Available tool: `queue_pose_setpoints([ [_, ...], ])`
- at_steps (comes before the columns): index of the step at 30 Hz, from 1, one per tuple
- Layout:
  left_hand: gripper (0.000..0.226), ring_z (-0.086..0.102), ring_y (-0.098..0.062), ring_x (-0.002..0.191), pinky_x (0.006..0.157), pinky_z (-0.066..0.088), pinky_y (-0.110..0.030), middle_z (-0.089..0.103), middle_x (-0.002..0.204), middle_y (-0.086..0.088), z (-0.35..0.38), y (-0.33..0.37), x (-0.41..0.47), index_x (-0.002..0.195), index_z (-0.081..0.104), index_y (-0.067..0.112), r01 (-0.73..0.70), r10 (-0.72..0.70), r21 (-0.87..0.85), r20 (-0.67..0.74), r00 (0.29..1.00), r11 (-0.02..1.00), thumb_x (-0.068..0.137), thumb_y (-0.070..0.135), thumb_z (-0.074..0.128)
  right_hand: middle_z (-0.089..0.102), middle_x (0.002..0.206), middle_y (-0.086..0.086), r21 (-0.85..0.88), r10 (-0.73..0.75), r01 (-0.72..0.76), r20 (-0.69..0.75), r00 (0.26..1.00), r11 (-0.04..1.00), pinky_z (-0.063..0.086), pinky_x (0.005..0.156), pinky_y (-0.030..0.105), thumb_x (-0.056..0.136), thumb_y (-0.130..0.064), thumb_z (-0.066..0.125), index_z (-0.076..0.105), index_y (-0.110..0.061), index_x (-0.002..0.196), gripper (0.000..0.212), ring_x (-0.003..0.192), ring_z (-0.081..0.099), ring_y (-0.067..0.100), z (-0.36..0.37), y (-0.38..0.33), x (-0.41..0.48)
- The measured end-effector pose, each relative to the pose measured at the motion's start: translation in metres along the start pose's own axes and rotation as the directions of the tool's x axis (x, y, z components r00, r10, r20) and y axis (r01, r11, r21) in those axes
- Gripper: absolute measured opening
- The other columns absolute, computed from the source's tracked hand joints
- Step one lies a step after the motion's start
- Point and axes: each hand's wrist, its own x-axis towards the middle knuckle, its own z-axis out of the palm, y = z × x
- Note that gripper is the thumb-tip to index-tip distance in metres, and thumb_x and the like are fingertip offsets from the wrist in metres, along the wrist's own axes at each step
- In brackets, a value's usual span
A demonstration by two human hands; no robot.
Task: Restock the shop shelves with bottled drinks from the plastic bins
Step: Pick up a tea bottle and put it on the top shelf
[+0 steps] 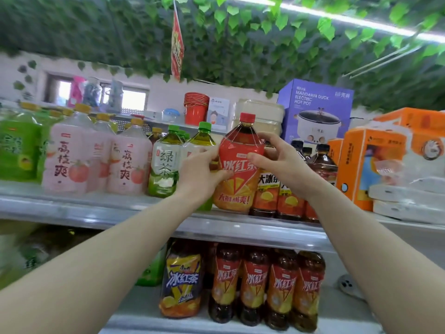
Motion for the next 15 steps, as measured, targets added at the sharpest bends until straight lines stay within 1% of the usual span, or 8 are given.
queue_pose_setpoints([
  [3, 0.044, 0.057, -0.013, 0.101, 0.093, 0.05, -0.036, 0.054, 0.104, 0.012, 0.006, -0.006, -0.004, 0.123, 0.066, 0.03, 0.003, -0.003, 0.009, -0.038, 0.999, 1.0, 0.081, 0.029, 0.079, 0.074, 0.114, -0.002, -0.039, -0.022, 0.022, 0.012, 1.0, 0.999, 0.059, 0.09, 0.035, 0.093, -0.025, 0.07, 0.049, -0.03, 0.139, 0.051, 0.104, 0.071, 0.012, 0.002, 0.007, 0.001],
  [6, 0.039, 0.06, -0.013, 0.095, 0.086, 0.048, -0.031, 0.059, 0.103, 0.01, 0.01, -0.012, -0.008, 0.117, 0.068, 0.03, -0.001, 0.002, 0.019, -0.056, 0.998, 1.0, 0.08, 0.032, 0.079, 0.069, 0.124, -0.008, -0.107, -0.044, 0.044, 0.006, 0.999, 0.993, 0.059, 0.091, 0.037, 0.091, -0.034, 0.072, 0.05, -0.04, 0.141, 0.055, 0.11, 0.067, 0.006, 0.004, 0.015, 0.001],
  [8, 0.039, 0.062, -0.015, 0.093, 0.085, 0.05, -0.033, 0.06, 0.103, 0.009, 0.011, -0.014, -0.009, 0.116, 0.068, 0.032, -0.003, 0.006, 0.034, -0.065, 0.998, 0.999, 0.079, 0.034, 0.079, 0.064, 0.129, -0.013, -0.177, -0.066, 0.062, -0.016, 0.998, 0.982, 0.059, 0.09, 0.032, 0.091, -0.04, 0.071, 0.047, -0.04, 0.146, 0.06, 0.112, 0.065, 0.004, 0.006, 0.018, 0.001],
  [10, 0.039, 0.063, -0.017, 0.092, 0.087, 0.053, -0.04, 0.06, 0.103, 0.007, 0.012, -0.015, -0.008, 0.116, 0.068, 0.032, -0.006, 0.009, 0.041, -0.074, 0.997, 0.999, 0.079, 0.035, 0.079, 0.053, 0.133, -0.012, -0.267, -0.101, 0.078, -0.073, 0.992, 0.961, 0.056, 0.09, 0.022, 0.091, -0.043, 0.07, 0.046, -0.035, 0.148, 0.063, 0.116, 0.059, 0.005, 0.008, 0.019, 0.002],
  [12, 0.041, 0.063, -0.016, 0.092, 0.088, 0.052, -0.041, 0.062, 0.102, 0.007, 0.014, -0.013, -0.007, 0.118, 0.067, 0.034, -0.012, 0.017, 0.064, -0.087, 0.996, 0.998, 0.079, 0.035, 0.079, 0.048, 0.128, -0.009, -0.333, -0.138, 0.087, -0.133, 0.981, 0.939, 0.05, 0.083, 0.011, 0.092, -0.04, 0.069, 0.048, -0.031, 0.148, 0.061, 0.114, 0.054, 0.005, 0.01, 0.02, 0.002],
  [13, 0.042, 0.063, -0.016, 0.092, 0.088, 0.051, -0.04, 0.064, 0.102, 0.006, 0.015, -0.012, -0.007, 0.12, 0.066, 0.035, -0.017, 0.024, 0.076, -0.094, 0.995, 0.997, 0.08, 0.034, 0.079, 0.05, 0.124, -0.009, -0.343, -0.144, 0.083, -0.158, 0.977, 0.936, 0.049, 0.081, 0.008, 0.092, -0.039, 0.069, 0.049, -0.029, 0.147, 0.059, 0.111, 0.054, 0.004, 0.011, 0.021, 0.002],
  [15, 0.041, 0.063, -0.015, 0.093, 0.09, 0.05, -0.036, 0.066, 0.103, 0.008, 0.019, -0.011, -0.005, 0.121, 0.065, 0.035, -0.031, 0.041, 0.09, -0.11, 0.993, 0.995, 0.082, 0.032, 0.077, 0.054, 0.116, -0.008, -0.358, -0.14, 0.059, -0.204, 0.969, 0.932, 0.049, 0.079, 0.007, 0.092, -0.039, 0.07, 0.052, -0.027, 0.146, 0.058, 0.101, 0.056, 0.001, 0.012, 0.022, 0.003],
])
